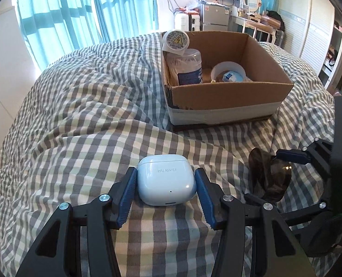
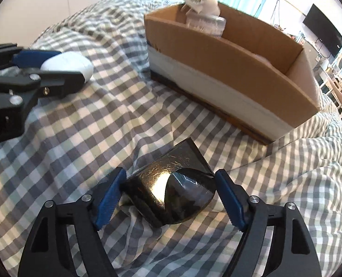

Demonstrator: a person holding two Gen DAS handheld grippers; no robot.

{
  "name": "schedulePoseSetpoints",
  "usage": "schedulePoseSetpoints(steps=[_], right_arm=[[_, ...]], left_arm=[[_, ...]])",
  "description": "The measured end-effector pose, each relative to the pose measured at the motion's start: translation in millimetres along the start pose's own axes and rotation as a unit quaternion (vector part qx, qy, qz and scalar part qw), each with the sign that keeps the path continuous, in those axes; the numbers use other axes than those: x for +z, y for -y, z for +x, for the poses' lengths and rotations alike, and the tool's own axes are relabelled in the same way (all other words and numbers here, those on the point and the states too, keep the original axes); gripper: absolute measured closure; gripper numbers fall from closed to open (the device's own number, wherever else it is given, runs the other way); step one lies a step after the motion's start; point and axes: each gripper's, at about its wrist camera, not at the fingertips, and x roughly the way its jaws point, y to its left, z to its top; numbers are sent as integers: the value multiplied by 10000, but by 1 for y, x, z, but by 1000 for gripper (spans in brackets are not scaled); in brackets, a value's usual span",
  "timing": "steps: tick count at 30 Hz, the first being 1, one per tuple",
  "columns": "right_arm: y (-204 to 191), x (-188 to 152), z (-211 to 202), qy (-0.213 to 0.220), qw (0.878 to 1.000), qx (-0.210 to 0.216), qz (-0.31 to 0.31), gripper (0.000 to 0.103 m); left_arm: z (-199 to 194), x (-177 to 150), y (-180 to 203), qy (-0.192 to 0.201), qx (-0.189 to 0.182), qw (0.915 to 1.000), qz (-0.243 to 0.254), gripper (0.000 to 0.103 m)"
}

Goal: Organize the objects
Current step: 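Carry earbud case and black item over the box with both tools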

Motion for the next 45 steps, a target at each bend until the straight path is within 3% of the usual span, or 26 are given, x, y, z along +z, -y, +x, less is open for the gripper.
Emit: schedulePoseSetpoints(steps=[14,22,32,43,45], right_arm=[[4,0,-74,784,9962,-388,24,25],[18,15,-121,1330,9893,-603,60,25],[66,75,-152,1914,9773,-851,308,25],[147,166,-139,2226,9671,-640,1054,25],[158,185,-133,2241,9651,-768,1118,25]], left_arm=[[-44,9,8,456,151,9988,93,51],[-74,36,20,916,167,9954,245,51],[-87,119,26,1622,163,9860,356,51],[-44,229,11,1976,-16,9803,-38,51],[-33,244,9,1990,-50,9799,-129,51]])
